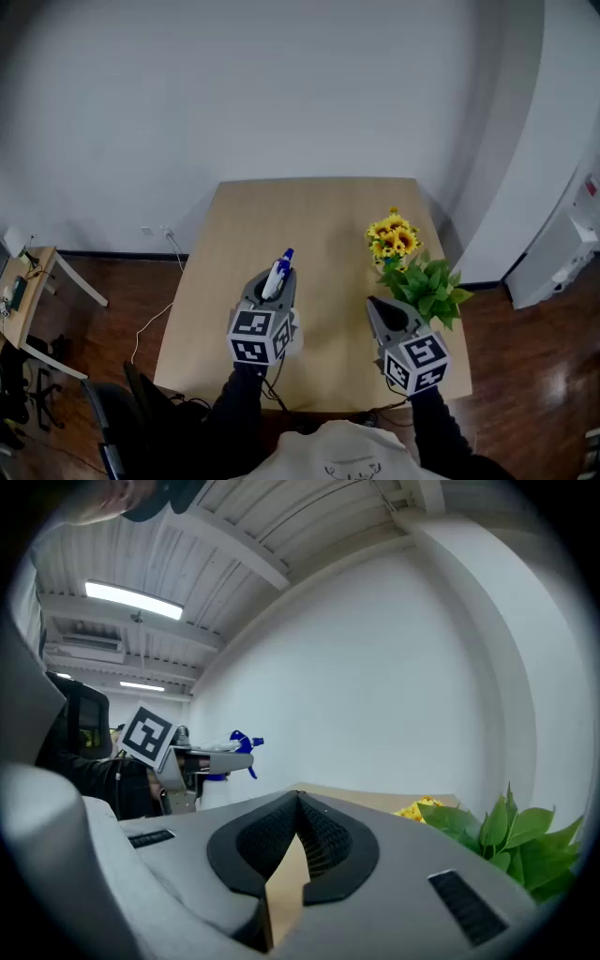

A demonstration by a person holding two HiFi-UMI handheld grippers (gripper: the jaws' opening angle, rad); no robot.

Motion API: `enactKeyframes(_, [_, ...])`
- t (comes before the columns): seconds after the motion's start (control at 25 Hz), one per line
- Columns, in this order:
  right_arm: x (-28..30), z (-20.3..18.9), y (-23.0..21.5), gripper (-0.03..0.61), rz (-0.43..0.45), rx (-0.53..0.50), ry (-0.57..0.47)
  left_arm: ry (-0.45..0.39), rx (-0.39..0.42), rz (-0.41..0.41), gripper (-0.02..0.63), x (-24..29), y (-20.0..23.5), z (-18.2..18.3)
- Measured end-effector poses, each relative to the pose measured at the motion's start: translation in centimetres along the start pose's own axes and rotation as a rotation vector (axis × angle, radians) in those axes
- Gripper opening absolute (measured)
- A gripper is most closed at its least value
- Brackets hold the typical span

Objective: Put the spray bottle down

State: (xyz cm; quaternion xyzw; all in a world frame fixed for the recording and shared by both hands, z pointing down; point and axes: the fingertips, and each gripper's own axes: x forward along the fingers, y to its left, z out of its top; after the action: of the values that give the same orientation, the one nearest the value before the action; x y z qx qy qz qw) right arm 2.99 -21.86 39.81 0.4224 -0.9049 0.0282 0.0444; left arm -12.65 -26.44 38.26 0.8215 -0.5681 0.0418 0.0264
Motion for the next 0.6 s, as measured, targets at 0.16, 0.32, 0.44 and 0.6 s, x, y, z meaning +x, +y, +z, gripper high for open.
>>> enactKeyframes(0.16, [0.3,0.2,0.3,-0.012,0.002,-0.002,-0.005,-0.034,0.061,0.026,0.072,2.8,2.3,1.7])
enactKeyframes(0.32, [-0.1,-0.2,-0.3,-0.012,-0.008,0.002,-0.003,-0.061,0.036,0.059,0.072,5.2,4.2,1.5])
enactKeyframes(0.44, [-0.4,-0.4,-0.6,-0.012,-0.02,0.006,-0.003,-0.08,0.014,0.085,0.072,6.4,5.4,1.0])
enactKeyframes(0.6, [-0.9,-0.8,-1.0,-0.012,-0.036,0.012,0.003,-0.107,0.048,0.124,0.072,7.8,6.5,0.2])
